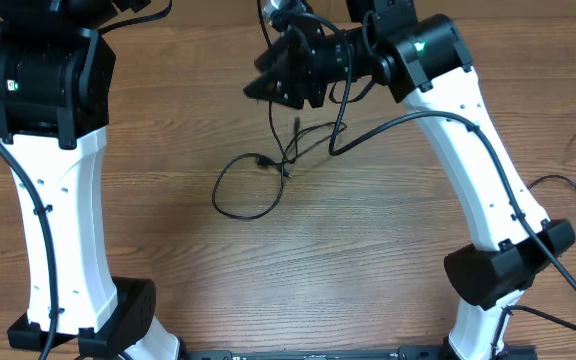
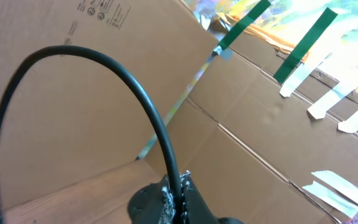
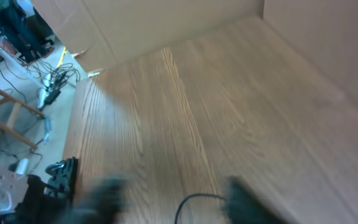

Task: Untangle cables

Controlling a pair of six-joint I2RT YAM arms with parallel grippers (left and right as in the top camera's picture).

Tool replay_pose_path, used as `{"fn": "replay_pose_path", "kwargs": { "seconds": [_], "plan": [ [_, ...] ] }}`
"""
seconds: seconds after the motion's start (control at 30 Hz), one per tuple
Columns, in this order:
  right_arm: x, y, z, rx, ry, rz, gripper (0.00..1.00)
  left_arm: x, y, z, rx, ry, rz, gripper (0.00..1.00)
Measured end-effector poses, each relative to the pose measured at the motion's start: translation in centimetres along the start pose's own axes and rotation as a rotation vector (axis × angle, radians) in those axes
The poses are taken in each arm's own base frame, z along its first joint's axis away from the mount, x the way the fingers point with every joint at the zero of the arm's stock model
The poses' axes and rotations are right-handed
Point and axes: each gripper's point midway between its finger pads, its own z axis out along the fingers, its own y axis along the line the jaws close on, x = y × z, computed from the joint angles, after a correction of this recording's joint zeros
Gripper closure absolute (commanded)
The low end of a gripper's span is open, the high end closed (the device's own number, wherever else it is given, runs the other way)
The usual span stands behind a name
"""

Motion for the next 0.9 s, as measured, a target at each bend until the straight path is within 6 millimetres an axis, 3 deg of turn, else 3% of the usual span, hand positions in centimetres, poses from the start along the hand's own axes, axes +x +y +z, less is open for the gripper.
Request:
{"fn": "replay_pose_path", "kwargs": {
  "seconds": [0.17, 0.2, 0.3, 0.4, 0.47, 0.57, 0.7, 0.77, 0.9],
  "plan": [
    [0.7, -0.8, 0.0, 0.012, 0.015, 0.059, 0.96, -0.2, 2.5, -1.4, -0.076, 0.004, -0.045, 0.96],
    [0.7, -0.9, -0.1, 0.016, 0.014, 0.068, 0.96, -0.3, 3.0, -1.7, -0.092, 0.004, -0.054, 0.91],
    [0.7, -1.9, -0.8, 0.041, 0.004, 0.104, 0.96, -0.2, 5.0, -3.0, -0.158, 0.01, -0.086, 0.59],
    [0.3, -3.2, -1.9, 0.076, -0.023, 0.131, 0.96, 0.5, 6.9, -4.0, -0.226, 0.034, -0.111, 0.37],
    [-0.2, -3.7, -2.7, 0.099, -0.046, 0.135, 0.97, 1.7, 7.9, -4.4, -0.271, 0.069, -0.128, 0.28],
    [-1.7, -4.1, -4.9, 0.16, -0.096, 0.141, 0.96, 3.8, 9.6, -5.2, -0.364, 0.13, -0.15, 0.24],
    [-4.0, -4.1, -9.4, 0.273, -0.181, 0.133, 0.96, 6.4, 11.7, -6.7, -0.492, 0.212, -0.17, 0.21],
    [-5.9, -3.7, -14.5, 0.389, -0.268, 0.12, 0.96, 7.8, 12.8, -7.6, -0.555, 0.268, -0.156, 0.2],
    [-7.9, -3.2, -21.6, 0.542, -0.395, 0.099, 0.96, 10.4, 14.1, -8.8, -0.619, 0.372, -0.167, 0.19]
  ]
}}
